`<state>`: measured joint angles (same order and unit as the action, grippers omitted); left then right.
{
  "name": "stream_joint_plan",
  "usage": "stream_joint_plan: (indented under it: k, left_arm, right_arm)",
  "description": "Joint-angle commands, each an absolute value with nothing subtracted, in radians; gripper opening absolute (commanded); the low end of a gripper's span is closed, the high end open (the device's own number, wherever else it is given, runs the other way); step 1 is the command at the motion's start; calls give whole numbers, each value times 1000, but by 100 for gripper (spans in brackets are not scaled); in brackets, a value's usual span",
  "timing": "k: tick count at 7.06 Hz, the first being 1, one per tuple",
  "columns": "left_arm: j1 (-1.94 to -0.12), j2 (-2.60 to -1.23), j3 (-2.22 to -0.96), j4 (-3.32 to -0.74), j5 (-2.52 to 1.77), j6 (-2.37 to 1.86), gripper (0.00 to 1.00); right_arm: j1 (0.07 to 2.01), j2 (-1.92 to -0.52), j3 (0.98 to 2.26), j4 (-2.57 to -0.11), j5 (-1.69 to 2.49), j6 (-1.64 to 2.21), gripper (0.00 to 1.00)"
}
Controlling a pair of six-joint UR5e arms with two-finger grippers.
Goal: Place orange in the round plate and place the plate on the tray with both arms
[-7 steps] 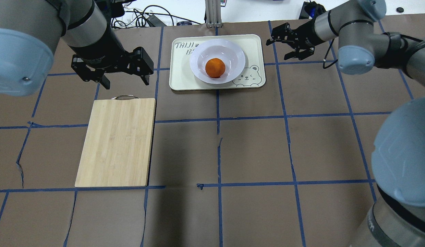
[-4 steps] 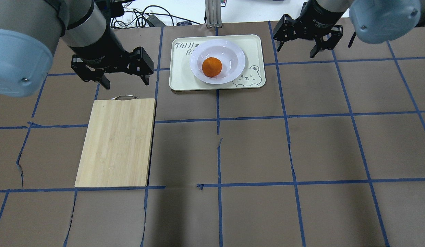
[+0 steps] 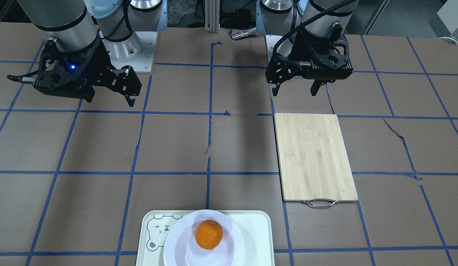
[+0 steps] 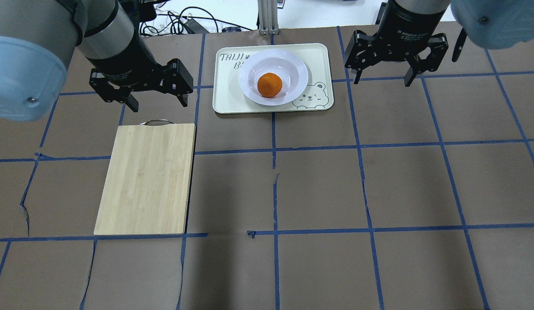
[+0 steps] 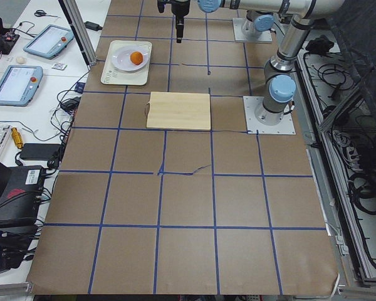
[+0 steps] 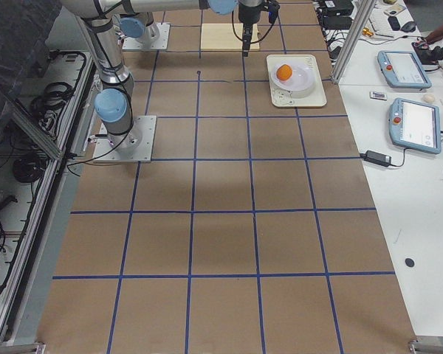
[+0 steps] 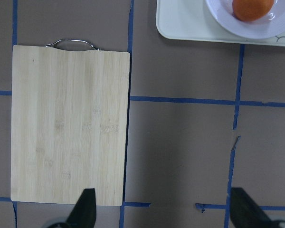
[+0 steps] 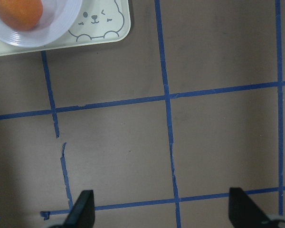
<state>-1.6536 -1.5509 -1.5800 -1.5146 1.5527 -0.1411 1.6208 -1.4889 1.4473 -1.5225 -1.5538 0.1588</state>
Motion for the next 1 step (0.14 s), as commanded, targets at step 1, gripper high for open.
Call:
stream_joint_plan:
  k: [1]
  left_arm:
    - [-1654, -1551, -1580, -1514, 1555, -141, 100]
  right_arm:
    - [1617, -1490, 1451, -1520, -1549, 153, 100]
